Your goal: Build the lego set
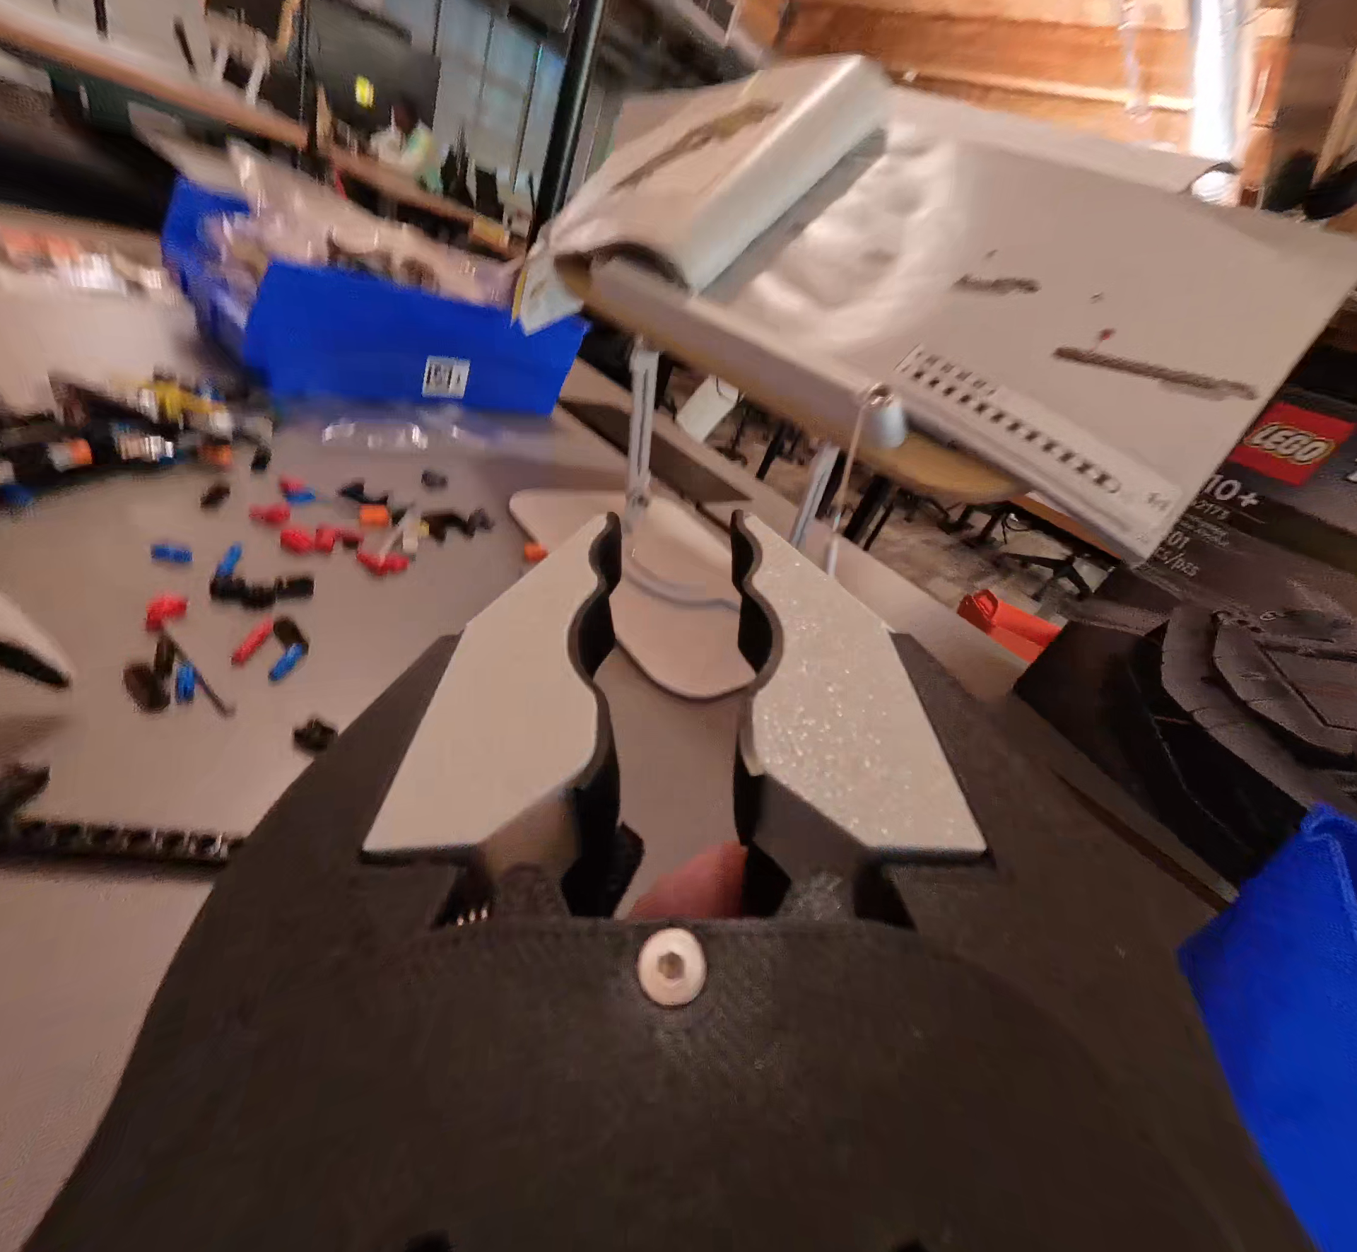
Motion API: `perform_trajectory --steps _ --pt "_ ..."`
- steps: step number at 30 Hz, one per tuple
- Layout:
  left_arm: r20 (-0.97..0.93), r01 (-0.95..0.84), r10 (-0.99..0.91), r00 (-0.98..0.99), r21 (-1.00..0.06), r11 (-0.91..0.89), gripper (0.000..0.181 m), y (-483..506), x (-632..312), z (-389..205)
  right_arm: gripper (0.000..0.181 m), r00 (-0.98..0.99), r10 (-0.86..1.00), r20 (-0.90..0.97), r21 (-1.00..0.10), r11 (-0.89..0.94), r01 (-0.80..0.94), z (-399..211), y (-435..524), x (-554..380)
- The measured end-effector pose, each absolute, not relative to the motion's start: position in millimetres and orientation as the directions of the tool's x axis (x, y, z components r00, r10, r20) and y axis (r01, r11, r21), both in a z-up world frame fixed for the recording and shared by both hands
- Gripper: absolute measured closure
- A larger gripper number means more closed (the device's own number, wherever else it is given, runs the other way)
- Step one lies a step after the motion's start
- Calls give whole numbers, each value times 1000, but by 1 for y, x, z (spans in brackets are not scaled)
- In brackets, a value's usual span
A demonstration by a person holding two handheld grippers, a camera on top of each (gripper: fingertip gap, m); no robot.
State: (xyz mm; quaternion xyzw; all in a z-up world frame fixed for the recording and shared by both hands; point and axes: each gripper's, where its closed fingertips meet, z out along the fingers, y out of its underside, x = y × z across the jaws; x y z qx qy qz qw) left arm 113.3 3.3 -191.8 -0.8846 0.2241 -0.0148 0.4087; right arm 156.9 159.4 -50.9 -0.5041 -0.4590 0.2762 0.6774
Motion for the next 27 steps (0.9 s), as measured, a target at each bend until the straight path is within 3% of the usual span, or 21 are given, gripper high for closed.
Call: perform_trajectory --steps 9,27 --pt "-179 -391 -395 901 -730 -560 122 7 112 -191 138 290 885 363 -929 321 183 -86 147 144" --pt "-234 -423 -385 893 -728 -539 125 7 112 -189 135 184 905 383 -909 333 251 -106 136 135"
